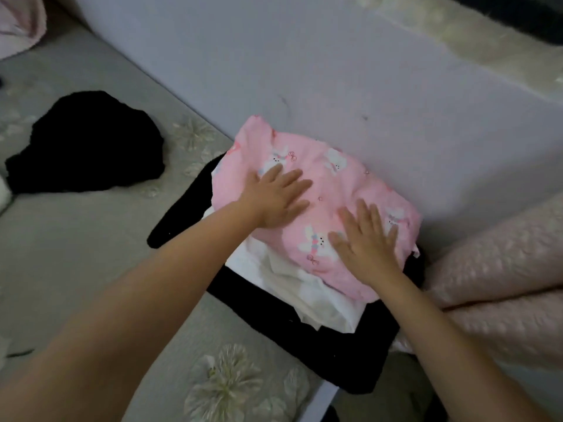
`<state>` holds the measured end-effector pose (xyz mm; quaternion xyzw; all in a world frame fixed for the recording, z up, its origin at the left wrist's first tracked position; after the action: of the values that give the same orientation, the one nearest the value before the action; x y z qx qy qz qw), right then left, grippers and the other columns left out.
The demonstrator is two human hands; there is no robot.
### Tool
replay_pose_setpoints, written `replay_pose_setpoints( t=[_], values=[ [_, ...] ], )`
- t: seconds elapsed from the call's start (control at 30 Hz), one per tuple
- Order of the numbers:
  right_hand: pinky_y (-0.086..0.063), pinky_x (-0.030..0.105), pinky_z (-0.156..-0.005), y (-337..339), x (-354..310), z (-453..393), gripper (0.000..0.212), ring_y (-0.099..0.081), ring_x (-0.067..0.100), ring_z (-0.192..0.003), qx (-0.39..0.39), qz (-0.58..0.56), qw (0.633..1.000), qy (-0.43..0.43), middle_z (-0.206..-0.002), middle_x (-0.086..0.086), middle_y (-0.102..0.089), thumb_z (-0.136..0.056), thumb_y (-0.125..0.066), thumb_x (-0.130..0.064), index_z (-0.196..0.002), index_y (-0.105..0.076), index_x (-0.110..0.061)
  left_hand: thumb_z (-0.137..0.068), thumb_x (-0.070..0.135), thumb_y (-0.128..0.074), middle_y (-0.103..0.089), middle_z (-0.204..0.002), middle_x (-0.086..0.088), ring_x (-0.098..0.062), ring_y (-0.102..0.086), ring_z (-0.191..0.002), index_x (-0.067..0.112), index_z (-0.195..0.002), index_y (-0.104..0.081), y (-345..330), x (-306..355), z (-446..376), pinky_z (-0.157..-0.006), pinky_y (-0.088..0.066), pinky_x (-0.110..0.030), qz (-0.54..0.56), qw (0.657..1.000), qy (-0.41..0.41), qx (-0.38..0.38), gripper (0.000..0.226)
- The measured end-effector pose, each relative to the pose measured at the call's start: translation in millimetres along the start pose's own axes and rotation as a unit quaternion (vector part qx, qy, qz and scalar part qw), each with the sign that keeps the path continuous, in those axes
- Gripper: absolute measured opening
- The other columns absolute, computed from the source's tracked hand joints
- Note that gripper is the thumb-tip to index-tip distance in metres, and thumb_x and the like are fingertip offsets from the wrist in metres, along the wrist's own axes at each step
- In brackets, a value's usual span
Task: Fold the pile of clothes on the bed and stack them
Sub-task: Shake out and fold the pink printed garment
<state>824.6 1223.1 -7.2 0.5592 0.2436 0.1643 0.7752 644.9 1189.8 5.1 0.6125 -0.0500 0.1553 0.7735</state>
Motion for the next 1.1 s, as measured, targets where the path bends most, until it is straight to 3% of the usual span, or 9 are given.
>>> replay_pose_setpoints(
  t=[0.13, 0.27, 0.37, 0.6, 0.77, 0.83, 0.9, 1.0, 1.1],
  values=[
    [0.003, 0.059, -0.109, 5, 22, -18, 0.059, 0.014, 0.025, -0.142, 0.024, 0.042, 0.997, -0.065, -0.156, 0.001, 0.009, -0.092, -0.021, -0.056, -0.146, -0.008, -0.035, -0.087, 0.066, -0.018, 0.005, -0.156, 0.007, -0.032, 0.015, -0.141, 0.049, -0.141, -0.008, 5, -21, -24, -0.104, 0.013, -0.062, -0.033, 0.995, 0.091, 0.008, 0.057],
    [-0.001, 0.062, -0.107, -9, 33, -31, 0.065, 0.011, 0.029, -0.142, -0.014, -0.031, 0.986, -0.161, -0.155, 0.001, 0.013, -0.088, -0.020, -0.065, -0.145, 0.000, -0.040, -0.079, 0.076, -0.018, 0.009, -0.156, 0.005, -0.035, 0.014, -0.140, 0.054, -0.139, -0.002, -7, -44, -45, -0.104, 0.011, -0.063, 0.003, 0.987, 0.162, -0.001, 0.066],
    [-0.007, 0.062, -0.107, -34, 44, -28, 0.069, 0.008, 0.031, -0.142, -0.029, -0.068, 0.968, -0.242, -0.156, 0.005, 0.011, -0.088, -0.021, -0.065, -0.146, 0.004, -0.035, -0.078, 0.077, -0.020, 0.009, -0.156, 0.005, -0.036, 0.012, -0.140, 0.053, -0.139, -0.002, -32, -43, -65, -0.103, 0.010, -0.065, -0.007, 0.990, 0.144, -0.005, 0.068],
    [-0.010, 0.062, -0.107, -71, 46, -32, 0.072, 0.005, 0.034, -0.142, -0.008, -0.076, 0.952, -0.296, -0.155, 0.012, 0.005, -0.089, -0.024, -0.062, -0.147, -0.002, -0.027, -0.081, 0.073, -0.021, 0.007, -0.156, 0.004, -0.035, 0.009, -0.141, 0.051, -0.140, -0.001, -66, -44, -96, -0.105, 0.008, -0.064, -0.030, 0.993, 0.109, -0.019, 0.067],
    [0.000, 0.058, -0.109, -56, 47, -30, 0.070, 0.006, 0.035, -0.141, -0.053, -0.071, 0.958, -0.271, -0.155, 0.014, 0.008, -0.091, -0.020, -0.060, -0.147, 0.002, -0.025, -0.082, 0.073, -0.019, 0.001, -0.156, 0.001, -0.033, 0.002, -0.141, 0.047, -0.142, 0.000, -41, -34, -84, -0.106, -0.002, -0.063, -0.087, 0.986, 0.130, -0.058, 0.068],
    [0.003, 0.057, -0.110, -38, 45, -26, 0.069, 0.006, 0.034, -0.142, -0.065, -0.070, 0.962, -0.256, -0.155, 0.015, 0.008, -0.092, -0.018, -0.058, -0.148, 0.002, -0.023, -0.085, 0.067, -0.026, -0.015, -0.153, -0.004, -0.029, -0.013, -0.139, 0.040, -0.143, -0.011, -18, -22, -72, -0.106, -0.012, -0.057, -0.075, 0.987, 0.138, -0.027, 0.065],
    [0.004, 0.056, -0.110, -14, 41, -23, 0.066, 0.008, 0.031, -0.142, -0.038, -0.073, 0.969, -0.232, -0.154, 0.016, 0.009, -0.095, -0.022, -0.052, -0.148, -0.003, -0.018, -0.089, 0.058, -0.032, -0.029, -0.146, -0.005, -0.025, -0.025, -0.134, 0.032, -0.141, -0.021, 7, -12, -53, -0.106, -0.018, -0.053, -0.047, 0.988, 0.142, 0.026, 0.060],
    [0.001, 0.055, -0.111, 23, 19, -19, 0.055, 0.008, 0.029, -0.142, 0.047, -0.104, 0.981, -0.159, -0.154, 0.017, 0.008, -0.097, -0.030, -0.035, -0.145, -0.020, -0.010, -0.094, 0.048, -0.033, -0.025, -0.149, -0.003, -0.022, -0.020, -0.138, 0.027, -0.144, -0.019, 28, -3, -15, -0.110, -0.011, -0.050, -0.042, 0.987, 0.147, 0.044, 0.057],
    [0.000, 0.055, -0.111, 39, -14, -12, 0.049, 0.007, 0.029, -0.143, 0.065, -0.113, 0.990, -0.061, -0.155, 0.016, 0.002, -0.096, -0.034, -0.030, -0.140, -0.031, -0.009, -0.096, 0.044, -0.033, -0.023, -0.151, -0.002, -0.023, -0.018, -0.140, 0.028, -0.146, -0.016, 41, -2, 32, -0.110, -0.015, -0.047, -0.067, 0.980, 0.178, 0.052, 0.055]
  ],
)
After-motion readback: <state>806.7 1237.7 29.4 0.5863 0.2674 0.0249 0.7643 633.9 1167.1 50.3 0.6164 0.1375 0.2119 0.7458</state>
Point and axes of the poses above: each hand's wrist, its own z-axis away from the middle knuckle, its own y-axis out of the back of the hand, x = y × z, the point moved 6 cm from there along -z, towards the middle knuckle
